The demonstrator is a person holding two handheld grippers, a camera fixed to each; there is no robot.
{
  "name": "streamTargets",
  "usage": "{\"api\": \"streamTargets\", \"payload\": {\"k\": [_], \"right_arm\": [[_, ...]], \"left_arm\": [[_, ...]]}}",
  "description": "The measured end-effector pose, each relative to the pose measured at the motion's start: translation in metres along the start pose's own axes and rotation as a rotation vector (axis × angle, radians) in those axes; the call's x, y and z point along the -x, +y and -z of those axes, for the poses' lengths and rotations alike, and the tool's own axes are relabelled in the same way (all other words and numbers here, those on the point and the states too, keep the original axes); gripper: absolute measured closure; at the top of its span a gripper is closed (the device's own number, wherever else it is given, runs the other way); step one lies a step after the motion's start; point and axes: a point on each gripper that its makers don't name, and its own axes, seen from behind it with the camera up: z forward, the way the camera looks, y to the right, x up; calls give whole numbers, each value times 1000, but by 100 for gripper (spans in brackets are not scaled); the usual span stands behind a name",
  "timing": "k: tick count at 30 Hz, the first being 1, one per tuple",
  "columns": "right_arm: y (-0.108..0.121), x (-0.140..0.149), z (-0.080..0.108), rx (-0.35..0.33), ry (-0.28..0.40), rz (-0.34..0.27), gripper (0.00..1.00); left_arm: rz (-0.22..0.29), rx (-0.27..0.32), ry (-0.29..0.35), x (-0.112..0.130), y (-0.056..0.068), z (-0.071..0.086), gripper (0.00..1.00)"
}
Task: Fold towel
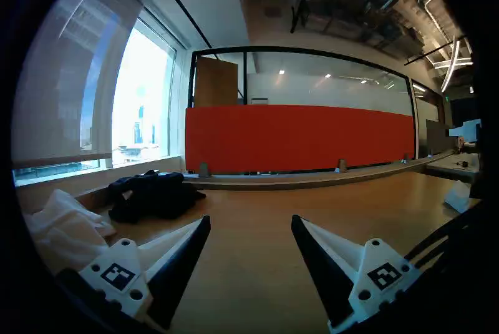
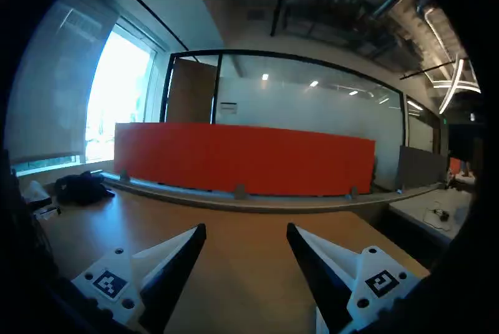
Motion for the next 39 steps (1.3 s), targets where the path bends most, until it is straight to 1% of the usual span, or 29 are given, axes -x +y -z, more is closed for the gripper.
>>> {"api": "streamTargets", "payload": {"k": [6,9,18,27,31,36,39], "right_arm": [[7,2,2,2,24,-41,0],[10,6,2,6,33,-50,0],[11,28,3,0,44,-19,0],[21,49,-1,2,61,-44,0],[30,63,-2,17,53,-63,0],[39,81,-2,20,31,-82,0],[43,86,-2,22,26,-99,0]], "left_arm": [[0,0,0,1,0,0,4],[0,0,0,1,0,0,4],[0,0,0,1,0,0,4],[0,0,0,2,0,0,4],[0,0,1,2,0,0,4],[0,0,1,2,0,-1,4],[0,0,1,2,0,-1,4]]}}
